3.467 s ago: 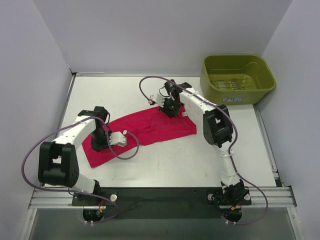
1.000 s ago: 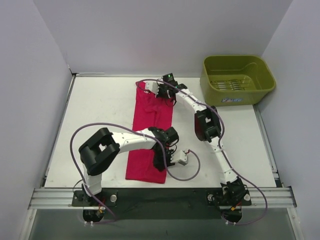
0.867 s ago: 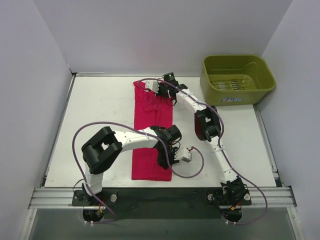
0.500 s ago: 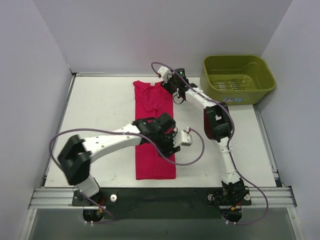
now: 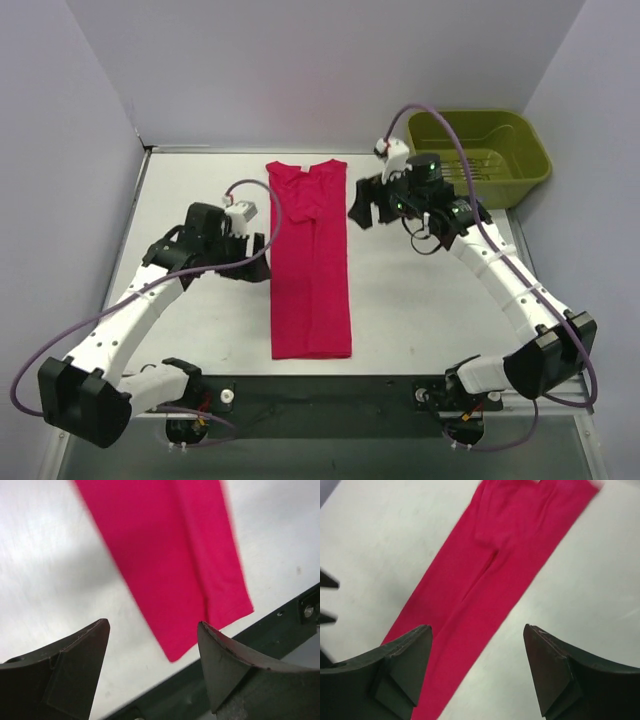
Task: Roll the t-shirts
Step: Roll the T-shirt to the center of the board.
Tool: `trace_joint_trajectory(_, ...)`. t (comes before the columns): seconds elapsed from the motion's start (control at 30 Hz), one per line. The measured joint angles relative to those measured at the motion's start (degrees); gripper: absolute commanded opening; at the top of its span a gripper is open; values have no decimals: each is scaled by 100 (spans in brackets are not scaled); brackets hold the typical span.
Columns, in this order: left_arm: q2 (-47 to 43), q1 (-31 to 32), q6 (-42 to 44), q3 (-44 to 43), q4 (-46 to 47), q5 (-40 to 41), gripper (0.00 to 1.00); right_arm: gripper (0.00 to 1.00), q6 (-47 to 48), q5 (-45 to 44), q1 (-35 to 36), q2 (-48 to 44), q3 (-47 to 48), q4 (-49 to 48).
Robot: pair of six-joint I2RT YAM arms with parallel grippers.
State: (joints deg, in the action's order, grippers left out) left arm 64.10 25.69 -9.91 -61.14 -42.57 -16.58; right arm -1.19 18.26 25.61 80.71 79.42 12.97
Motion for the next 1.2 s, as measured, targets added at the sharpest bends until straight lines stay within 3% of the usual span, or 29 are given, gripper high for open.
trace_joint_trajectory(0.17,133,-1200,-1064,1694,-101,-656,78,70,-1084,1012,-13,-236,-2166,868)
trace_joint_trajectory(0.3,13,-1344,-1624,2483,-94,-1032,76,68,-1786,1633,96,-291,-3521,1272)
trace_joint_trajectory(0.47,168,-1143,-2107,2704,20,-1158,72,64,-2863,2354,302,-538,-4478,763)
trace_joint_trajectory(0.7,809,-575,-2726,3104,535,-1132,69,58,-4068,2693,409,-308,-5320,-376)
trace_joint_trajectory(0.9,994,-186,-3222,3268,951,-1547,68,53,-4721,3123,409,249,-5390,-1008)
trace_joint_trajectory(1.13,1167,83,-3526,3416,1325,-1856,57,48,-4896,3272,503,616,-5283,-1467)
trace_joint_trajectory(1.2,1193,129,-3578,3436,1368,-1867,48,44,-4935,3279,542,673,-5272,-1589)
